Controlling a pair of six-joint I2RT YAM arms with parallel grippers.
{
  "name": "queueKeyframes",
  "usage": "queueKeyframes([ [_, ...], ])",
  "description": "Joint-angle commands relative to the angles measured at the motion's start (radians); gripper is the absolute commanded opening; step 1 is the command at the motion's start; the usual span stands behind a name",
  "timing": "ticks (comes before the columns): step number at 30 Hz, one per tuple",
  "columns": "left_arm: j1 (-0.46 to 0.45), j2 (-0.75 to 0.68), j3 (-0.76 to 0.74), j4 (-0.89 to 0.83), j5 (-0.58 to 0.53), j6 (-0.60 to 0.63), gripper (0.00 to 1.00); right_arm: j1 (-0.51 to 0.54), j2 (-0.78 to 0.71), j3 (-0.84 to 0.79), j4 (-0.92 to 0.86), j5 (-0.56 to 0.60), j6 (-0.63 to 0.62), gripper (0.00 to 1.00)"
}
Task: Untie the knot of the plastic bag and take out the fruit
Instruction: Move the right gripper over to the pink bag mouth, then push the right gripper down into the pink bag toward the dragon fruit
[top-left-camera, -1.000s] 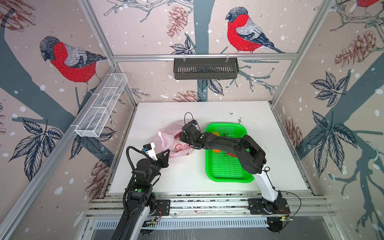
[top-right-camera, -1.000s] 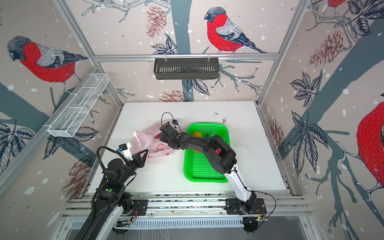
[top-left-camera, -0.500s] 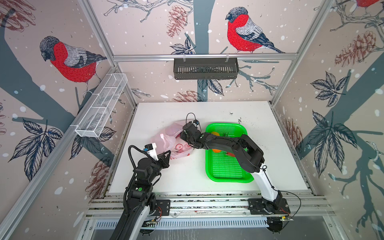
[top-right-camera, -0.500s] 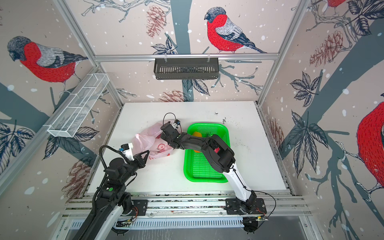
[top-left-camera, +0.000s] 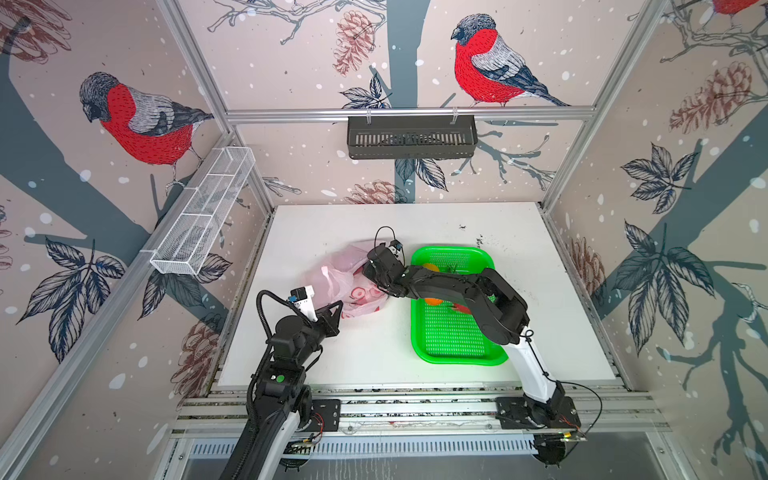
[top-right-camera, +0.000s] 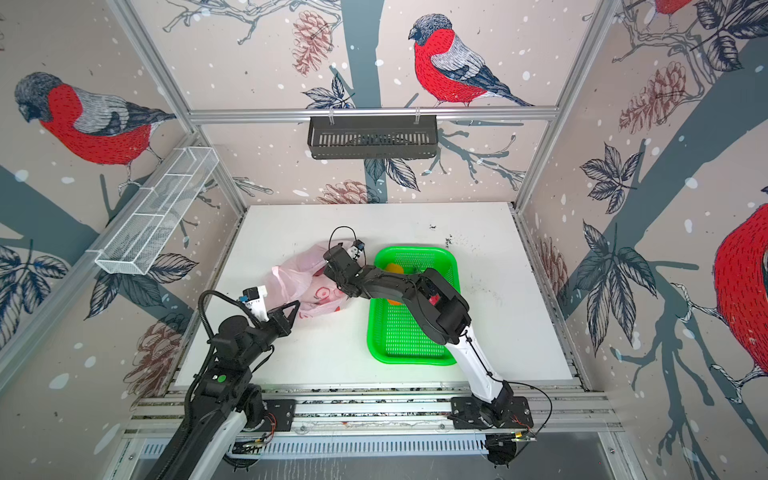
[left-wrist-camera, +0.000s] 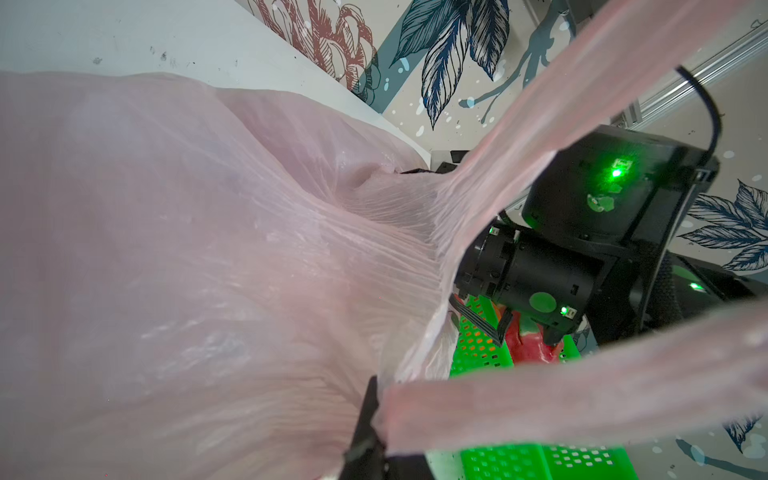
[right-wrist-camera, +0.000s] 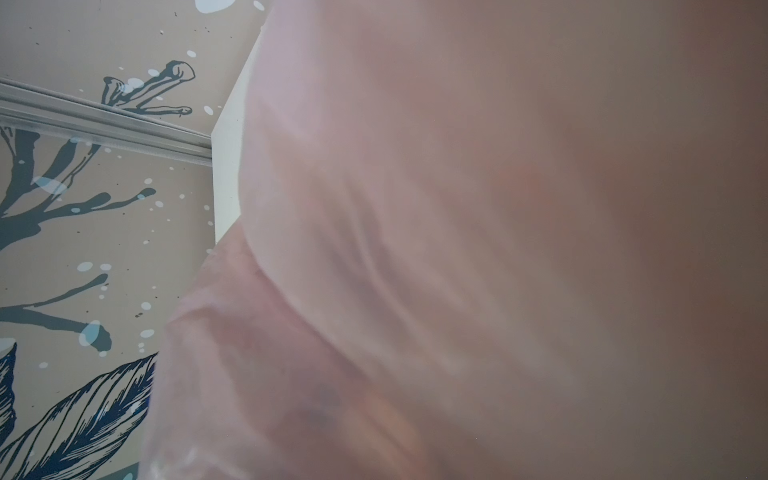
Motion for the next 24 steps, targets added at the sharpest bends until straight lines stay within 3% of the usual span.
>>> queueKeyframes([
  [1,-0.002,-0.006,0.003,0.046,0.005,0.005,0.0,0.0,0.001,0.01,0.016,0.034,0.028,0.36],
  [24,-0.01,-0.007,-0.001,0.053,0.006,0.006,0.0,0.002,0.045,0.07,-0.058,0.062,0.06,0.32],
])
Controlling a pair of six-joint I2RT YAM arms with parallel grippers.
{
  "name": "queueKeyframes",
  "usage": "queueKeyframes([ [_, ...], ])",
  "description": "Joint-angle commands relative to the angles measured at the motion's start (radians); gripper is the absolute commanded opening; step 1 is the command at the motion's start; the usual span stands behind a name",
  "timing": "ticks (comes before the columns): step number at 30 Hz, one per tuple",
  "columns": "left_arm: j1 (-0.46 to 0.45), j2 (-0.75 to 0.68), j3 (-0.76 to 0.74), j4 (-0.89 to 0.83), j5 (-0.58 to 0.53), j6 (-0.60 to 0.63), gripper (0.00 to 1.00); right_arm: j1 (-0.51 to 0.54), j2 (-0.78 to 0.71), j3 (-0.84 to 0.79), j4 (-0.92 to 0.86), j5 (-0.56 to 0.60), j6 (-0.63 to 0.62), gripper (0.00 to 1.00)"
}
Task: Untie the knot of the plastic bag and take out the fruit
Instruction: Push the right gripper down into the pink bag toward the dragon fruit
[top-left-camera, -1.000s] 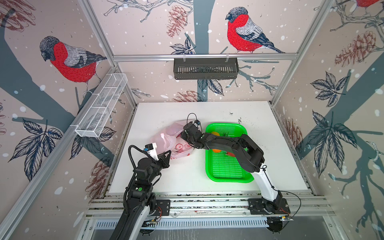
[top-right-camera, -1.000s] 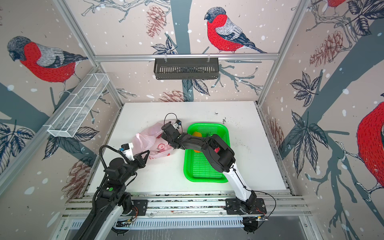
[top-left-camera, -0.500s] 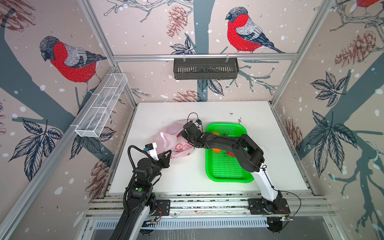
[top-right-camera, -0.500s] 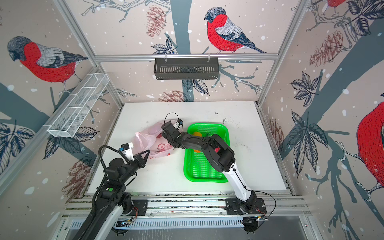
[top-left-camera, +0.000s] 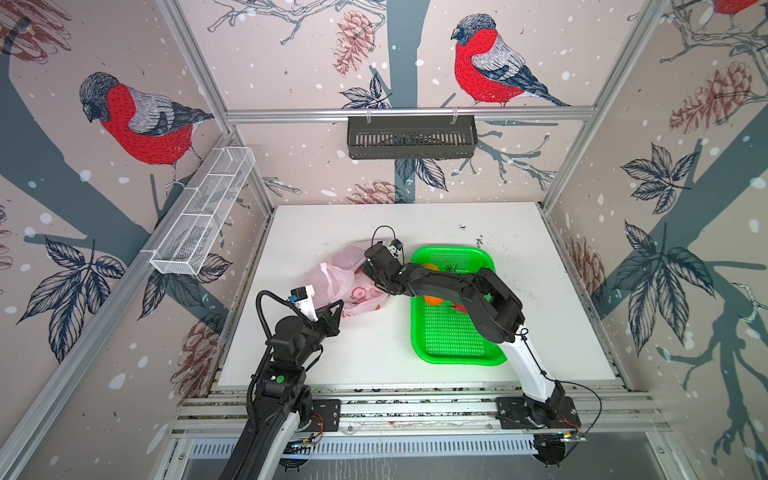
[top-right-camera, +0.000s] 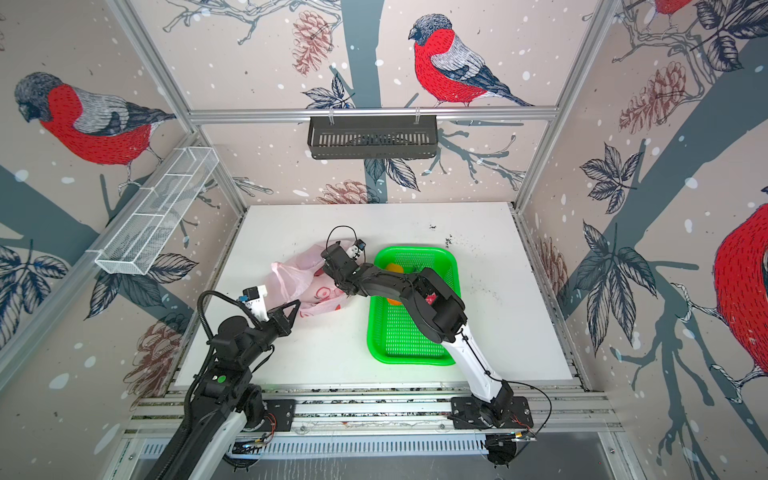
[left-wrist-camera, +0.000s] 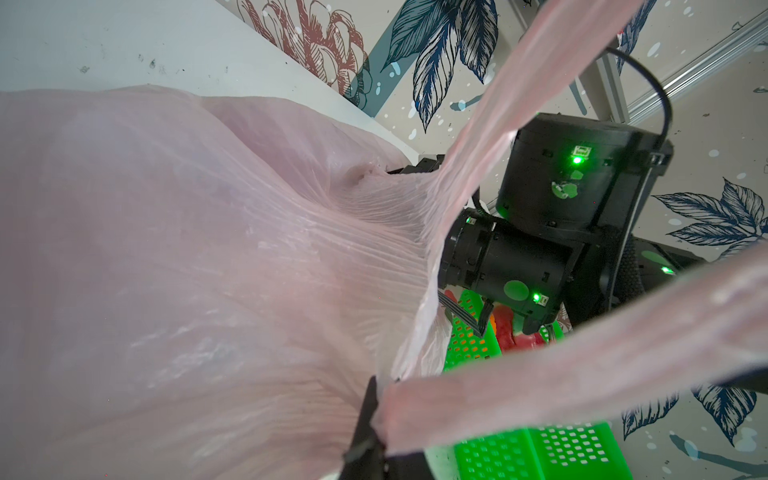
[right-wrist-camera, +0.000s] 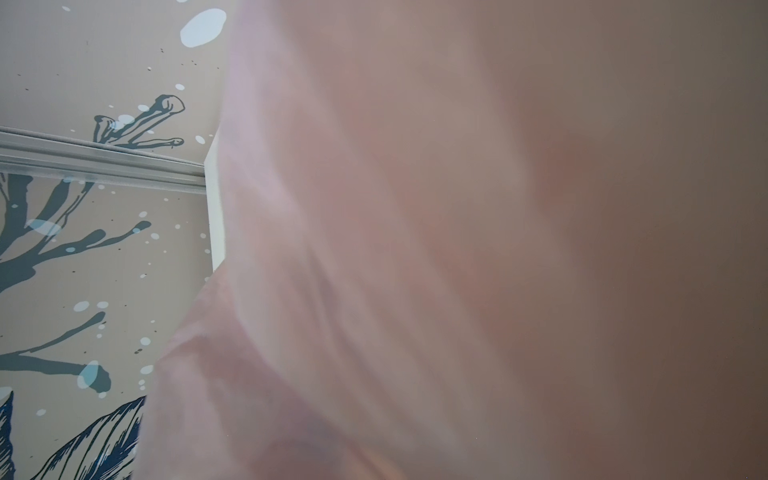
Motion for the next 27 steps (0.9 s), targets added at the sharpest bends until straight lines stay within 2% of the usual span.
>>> queueKeyframes([
  [1,-0.002,0.0,0.0,0.04,0.005,0.006,0.0,0.001,0.003,0.0,-0.008,0.027,0.01,0.31],
  [17,-0.003,-0.001,-0.004,0.04,0.001,0.008,0.0,-0.004,0.044,0.028,0.009,0.008,0.016,0.31],
  [27,-0.005,-0.001,-0.004,0.04,0.0,0.008,0.0,-0.009,0.058,0.023,0.026,-0.013,0.032,0.24],
])
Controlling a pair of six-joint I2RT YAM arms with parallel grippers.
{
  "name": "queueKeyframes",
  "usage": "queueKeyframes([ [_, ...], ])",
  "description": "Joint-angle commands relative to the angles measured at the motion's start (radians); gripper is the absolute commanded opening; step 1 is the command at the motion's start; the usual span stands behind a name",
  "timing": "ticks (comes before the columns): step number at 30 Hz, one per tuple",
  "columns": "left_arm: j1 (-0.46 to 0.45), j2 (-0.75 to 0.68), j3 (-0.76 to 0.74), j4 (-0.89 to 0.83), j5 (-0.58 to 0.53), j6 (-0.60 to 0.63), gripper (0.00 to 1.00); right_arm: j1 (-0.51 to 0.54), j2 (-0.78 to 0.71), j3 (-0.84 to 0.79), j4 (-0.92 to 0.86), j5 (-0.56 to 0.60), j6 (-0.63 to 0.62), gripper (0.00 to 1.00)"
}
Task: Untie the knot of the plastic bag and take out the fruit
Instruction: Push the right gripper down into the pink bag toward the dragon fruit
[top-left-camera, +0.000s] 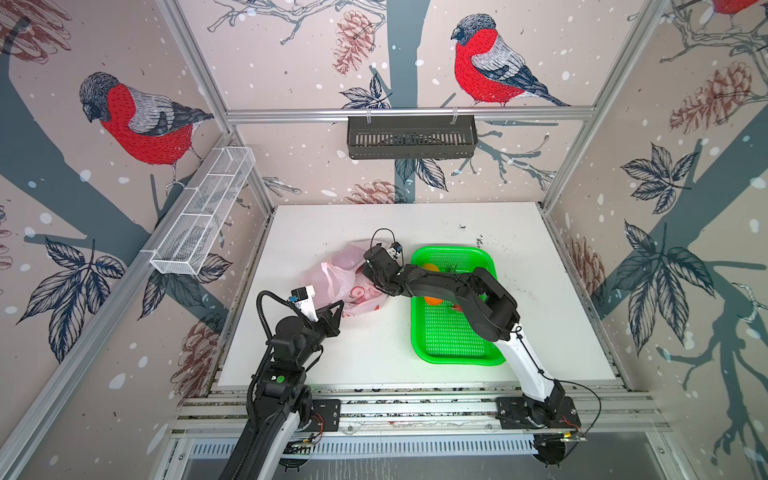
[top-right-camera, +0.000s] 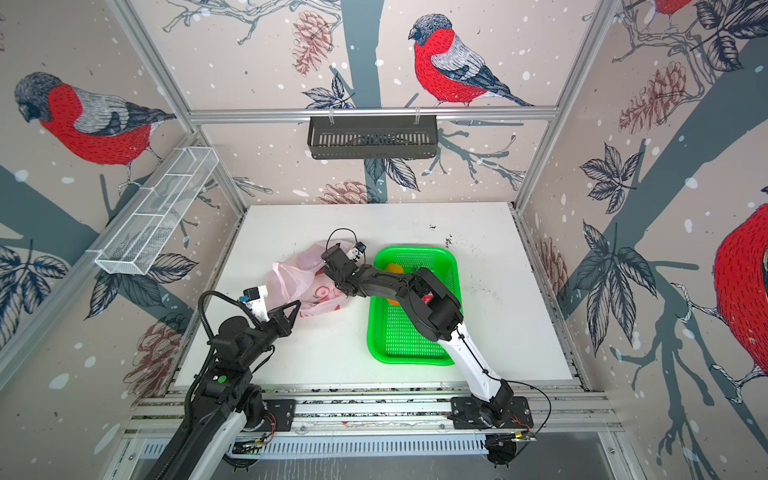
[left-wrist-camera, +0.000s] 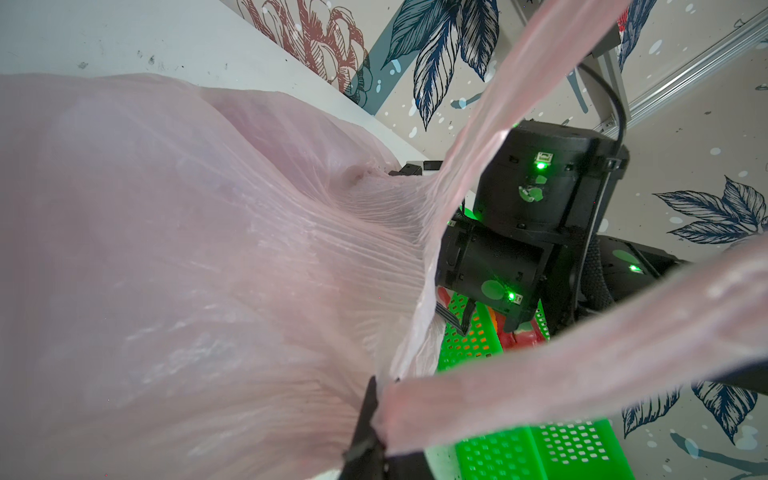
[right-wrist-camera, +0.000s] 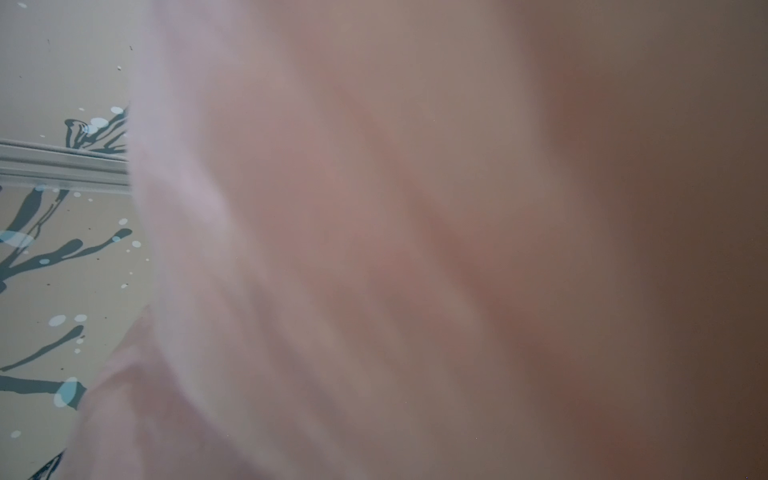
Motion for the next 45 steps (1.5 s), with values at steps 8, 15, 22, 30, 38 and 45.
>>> queueKeyframes([
  [8,-0.004,0.0,0.004,0.033,-0.002,0.009,0.0,-0.007,0.013,-0.002,0.024,-0.01,0.01,0.2],
  [15,-0.005,0.001,0.004,0.03,-0.007,0.01,0.0,-0.012,0.015,-0.019,0.044,-0.017,0.016,0.15],
  [22,-0.008,0.003,0.005,0.029,-0.008,0.01,0.0,-0.014,0.015,-0.029,0.059,-0.024,0.016,0.11],
  [30,-0.008,0.002,0.006,0.026,-0.015,0.014,0.0,-0.016,0.011,-0.039,0.076,-0.033,0.012,0.07],
  [38,-0.01,-0.002,0.005,0.022,-0.023,0.016,0.0,-0.016,-0.007,-0.06,0.094,-0.039,0.002,0.06],
  [45,-0.01,-0.011,0.004,0.016,-0.033,0.016,0.0,-0.007,-0.042,-0.089,0.097,-0.039,-0.016,0.05],
])
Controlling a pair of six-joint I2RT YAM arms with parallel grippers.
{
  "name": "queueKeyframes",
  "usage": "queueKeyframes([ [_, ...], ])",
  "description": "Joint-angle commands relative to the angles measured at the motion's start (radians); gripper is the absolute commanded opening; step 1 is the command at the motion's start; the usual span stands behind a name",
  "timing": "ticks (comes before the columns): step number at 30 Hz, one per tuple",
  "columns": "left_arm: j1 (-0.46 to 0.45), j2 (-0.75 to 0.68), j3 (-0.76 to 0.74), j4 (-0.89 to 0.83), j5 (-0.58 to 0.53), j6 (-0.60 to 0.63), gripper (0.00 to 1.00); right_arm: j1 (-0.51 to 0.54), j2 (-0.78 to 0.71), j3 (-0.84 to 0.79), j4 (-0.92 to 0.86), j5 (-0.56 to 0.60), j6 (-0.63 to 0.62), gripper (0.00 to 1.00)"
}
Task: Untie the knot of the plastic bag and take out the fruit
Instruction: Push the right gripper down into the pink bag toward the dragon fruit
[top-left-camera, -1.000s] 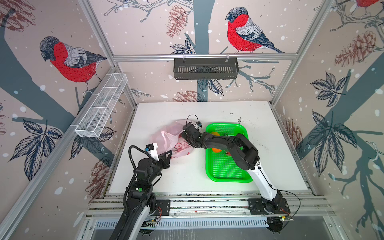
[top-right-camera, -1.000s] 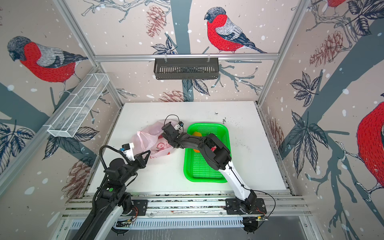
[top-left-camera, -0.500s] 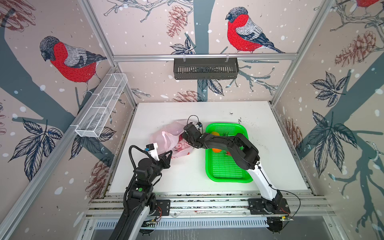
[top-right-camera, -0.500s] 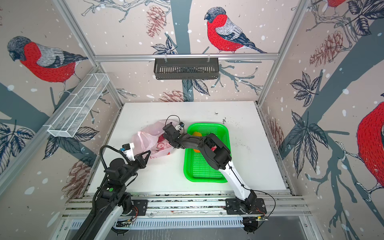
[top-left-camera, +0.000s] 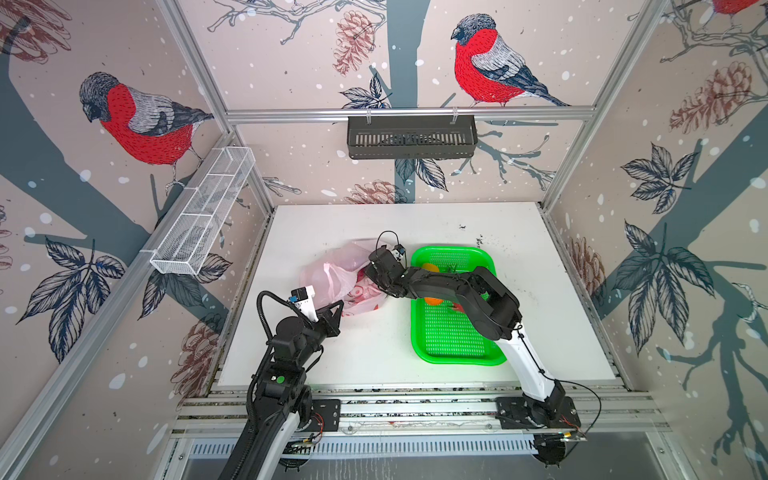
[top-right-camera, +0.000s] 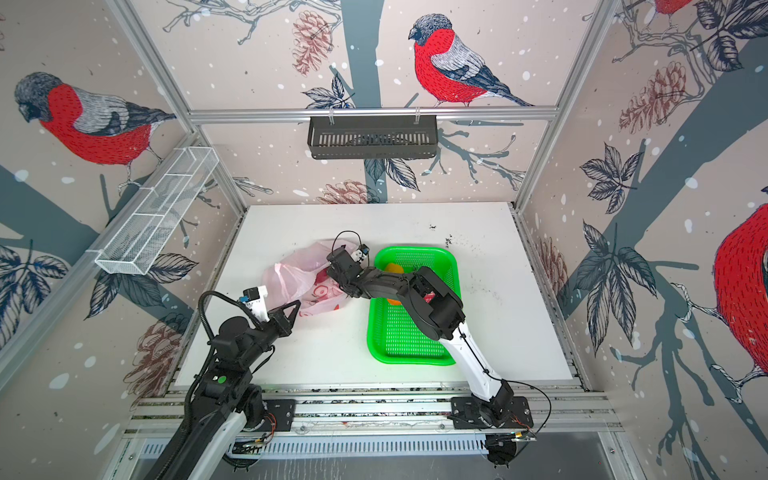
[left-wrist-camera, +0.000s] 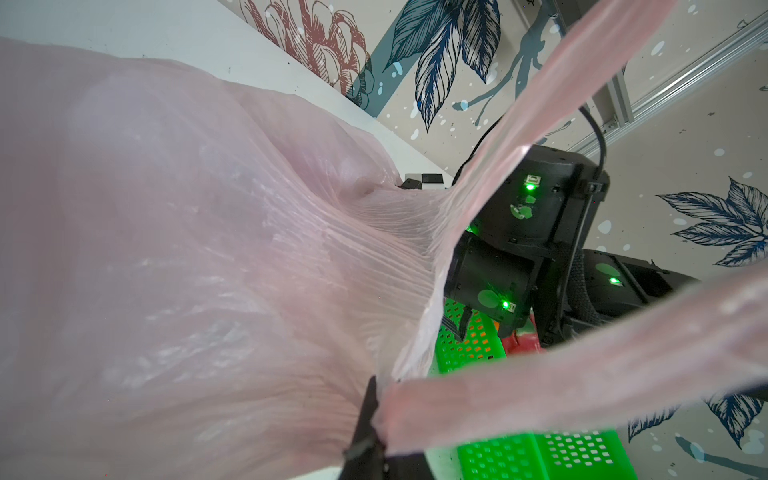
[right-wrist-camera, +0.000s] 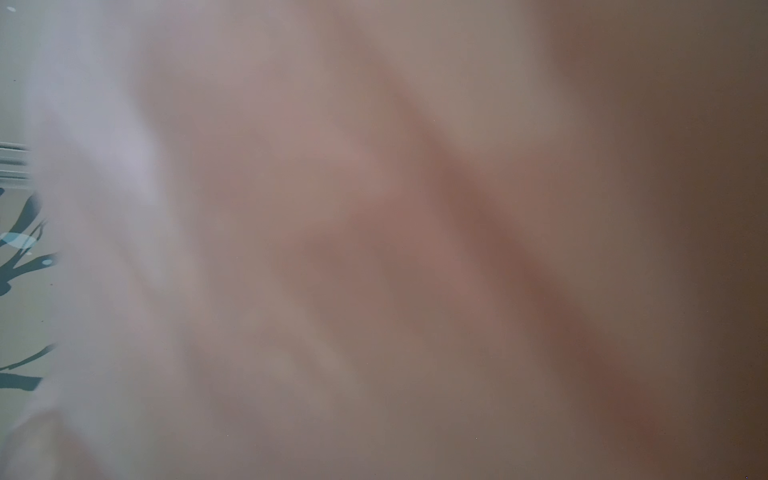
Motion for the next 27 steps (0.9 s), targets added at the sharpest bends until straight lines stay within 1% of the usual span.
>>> queueKeyframes([
  [1,-0.001,-0.005,0.005,0.019,-0.011,0.015,0.0,0.007,-0.025,-0.012,0.016,-0.004,-0.016,0.05],
  [8,-0.001,-0.019,0.001,0.014,-0.018,0.014,0.0,0.023,-0.074,-0.056,0.007,0.002,-0.032,0.06],
  [12,-0.001,-0.034,0.002,0.011,-0.018,0.011,0.0,0.035,-0.112,-0.069,-0.022,0.034,-0.051,0.12],
  [14,-0.001,-0.043,0.002,0.011,-0.017,0.008,0.0,0.045,-0.125,-0.061,-0.05,0.054,-0.068,0.16],
  [17,-0.001,-0.052,0.003,0.01,-0.009,0.003,0.0,0.061,-0.132,-0.032,-0.101,0.074,-0.09,0.28],
  [22,-0.001,-0.068,-0.001,0.011,0.001,-0.008,0.0,0.081,-0.115,0.012,-0.133,0.062,-0.102,0.54],
  [27,-0.001,-0.086,-0.006,0.008,0.009,-0.019,0.0,0.089,-0.092,0.055,-0.157,0.051,-0.112,0.75],
])
